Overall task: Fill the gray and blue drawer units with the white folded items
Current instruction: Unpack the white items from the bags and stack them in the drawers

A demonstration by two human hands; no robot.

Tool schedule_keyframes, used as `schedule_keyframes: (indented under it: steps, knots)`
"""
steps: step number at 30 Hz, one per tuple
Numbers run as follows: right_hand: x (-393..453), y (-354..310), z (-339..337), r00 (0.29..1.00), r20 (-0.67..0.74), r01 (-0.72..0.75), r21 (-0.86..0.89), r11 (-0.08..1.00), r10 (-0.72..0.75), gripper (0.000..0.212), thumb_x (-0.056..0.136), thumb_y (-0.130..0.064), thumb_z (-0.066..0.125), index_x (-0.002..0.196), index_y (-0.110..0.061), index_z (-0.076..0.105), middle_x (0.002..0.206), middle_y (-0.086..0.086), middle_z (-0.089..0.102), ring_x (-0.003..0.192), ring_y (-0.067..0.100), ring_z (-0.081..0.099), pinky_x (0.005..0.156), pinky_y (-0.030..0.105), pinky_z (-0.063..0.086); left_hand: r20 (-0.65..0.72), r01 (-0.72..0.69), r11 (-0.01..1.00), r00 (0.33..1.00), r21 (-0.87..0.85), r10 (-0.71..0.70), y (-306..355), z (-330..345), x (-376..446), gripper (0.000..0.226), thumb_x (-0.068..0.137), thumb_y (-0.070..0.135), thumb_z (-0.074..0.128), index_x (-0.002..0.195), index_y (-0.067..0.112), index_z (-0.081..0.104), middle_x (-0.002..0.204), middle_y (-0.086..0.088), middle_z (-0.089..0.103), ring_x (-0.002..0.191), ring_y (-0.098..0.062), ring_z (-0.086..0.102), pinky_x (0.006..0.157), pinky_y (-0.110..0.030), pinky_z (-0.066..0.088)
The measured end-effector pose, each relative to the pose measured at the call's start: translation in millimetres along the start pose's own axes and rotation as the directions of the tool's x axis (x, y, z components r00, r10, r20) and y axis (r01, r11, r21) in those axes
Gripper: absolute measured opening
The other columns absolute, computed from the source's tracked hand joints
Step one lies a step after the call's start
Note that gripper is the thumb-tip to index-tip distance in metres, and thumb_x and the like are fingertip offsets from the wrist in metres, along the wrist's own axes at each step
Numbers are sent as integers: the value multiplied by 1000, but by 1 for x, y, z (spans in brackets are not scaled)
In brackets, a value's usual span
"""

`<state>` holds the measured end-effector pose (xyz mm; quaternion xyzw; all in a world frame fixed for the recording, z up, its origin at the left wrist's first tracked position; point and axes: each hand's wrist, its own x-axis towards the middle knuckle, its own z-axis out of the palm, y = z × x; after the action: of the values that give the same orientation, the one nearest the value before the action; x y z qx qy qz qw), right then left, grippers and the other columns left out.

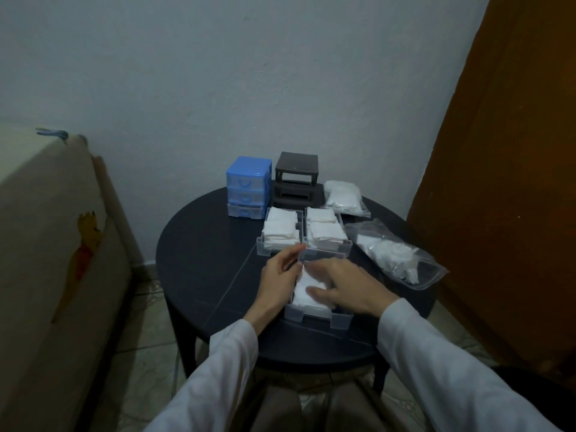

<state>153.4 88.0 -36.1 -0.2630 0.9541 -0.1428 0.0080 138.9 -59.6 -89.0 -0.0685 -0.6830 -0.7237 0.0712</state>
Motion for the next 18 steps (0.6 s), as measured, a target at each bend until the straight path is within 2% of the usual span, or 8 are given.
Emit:
schedule_keyframes:
  steps: [4,10,13,15,18]
  knots:
    - [0,-3,2,996,86,21,-139,990,-9,51,90,-46,49,130,-14,49,141,0,44,125,21,45,97,43,43,-2,6,1000,1000,5,-6,0,1,0,41,90,-11,45,125,7,55,119,2,58,111,-5,53,79,-5,45]
    - [0,-3,6,993,109,53,-169,984,-35,47,92,-43,46,127,-12,51,137,3,48,125,23,45,98,43,42,-6,-1,999,1000,33,1,1,1,-1,41,91,-9,45,127,7,54,121,3,58,113,-6,52,81,-4,45]
    - [-1,0,4,997,51,51,-21,999,-49,38,93,-40,48,117,-12,58,126,3,57,116,21,53,94,41,45,-13,-9,996,1000,86,10,3,0,-3,40,91,-6,48,127,10,55,123,1,59,115,-7,53,87,-8,46]
    - [-3,3,-2,999,-33,7,110,994,-4,35,93,-36,51,120,-15,59,125,1,60,114,17,56,96,39,45,-18,-36,986,999,161,39,9,-1,-3,37,91,-1,51,125,11,56,121,-1,61,112,-7,55,90,-12,46]
    - [-10,12,-16,987,-157,-20,147,989,43,29,92,-26,55,119,-18,61,119,-1,62,104,10,58,94,32,47,-10,-130,944,990,303,140,27,-1,-4,30,92,4,51,119,13,59,114,1,62,102,-5,57,82,-5,44]
